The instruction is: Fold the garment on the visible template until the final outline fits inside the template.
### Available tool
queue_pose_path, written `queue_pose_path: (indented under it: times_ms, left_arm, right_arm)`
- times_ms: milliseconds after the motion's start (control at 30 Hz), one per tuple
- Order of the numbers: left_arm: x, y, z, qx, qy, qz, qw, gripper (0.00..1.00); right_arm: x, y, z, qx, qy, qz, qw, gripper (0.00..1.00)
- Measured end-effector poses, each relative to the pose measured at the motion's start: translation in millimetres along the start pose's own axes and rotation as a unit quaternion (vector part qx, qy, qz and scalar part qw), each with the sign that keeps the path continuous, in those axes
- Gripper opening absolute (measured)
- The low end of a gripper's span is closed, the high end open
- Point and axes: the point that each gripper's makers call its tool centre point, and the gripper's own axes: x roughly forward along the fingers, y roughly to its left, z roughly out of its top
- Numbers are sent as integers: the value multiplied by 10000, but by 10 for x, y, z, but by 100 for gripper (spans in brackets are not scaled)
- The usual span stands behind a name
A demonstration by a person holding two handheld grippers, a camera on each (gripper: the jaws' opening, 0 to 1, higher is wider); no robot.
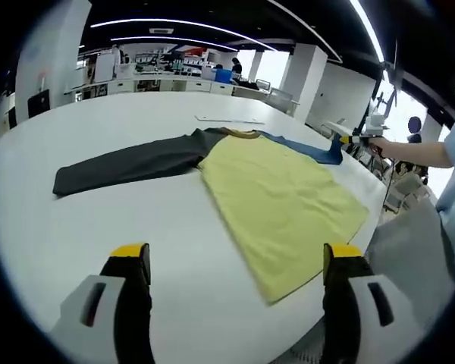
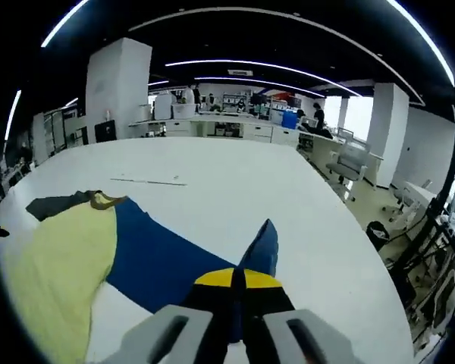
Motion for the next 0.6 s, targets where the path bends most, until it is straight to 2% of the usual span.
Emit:
queue_pose_path:
  times_ms: [233, 600]
  left_arm:
    - [-6, 11, 50, 10, -106, 0, 9999, 91]
    - [-20, 24, 14, 16, -112, 18, 9999, 91]
  right_arm:
    - [305, 655, 270, -37, -254, 692, 9973, 0]
    - [656, 1713, 524, -142, -413, 1530, 9873, 0]
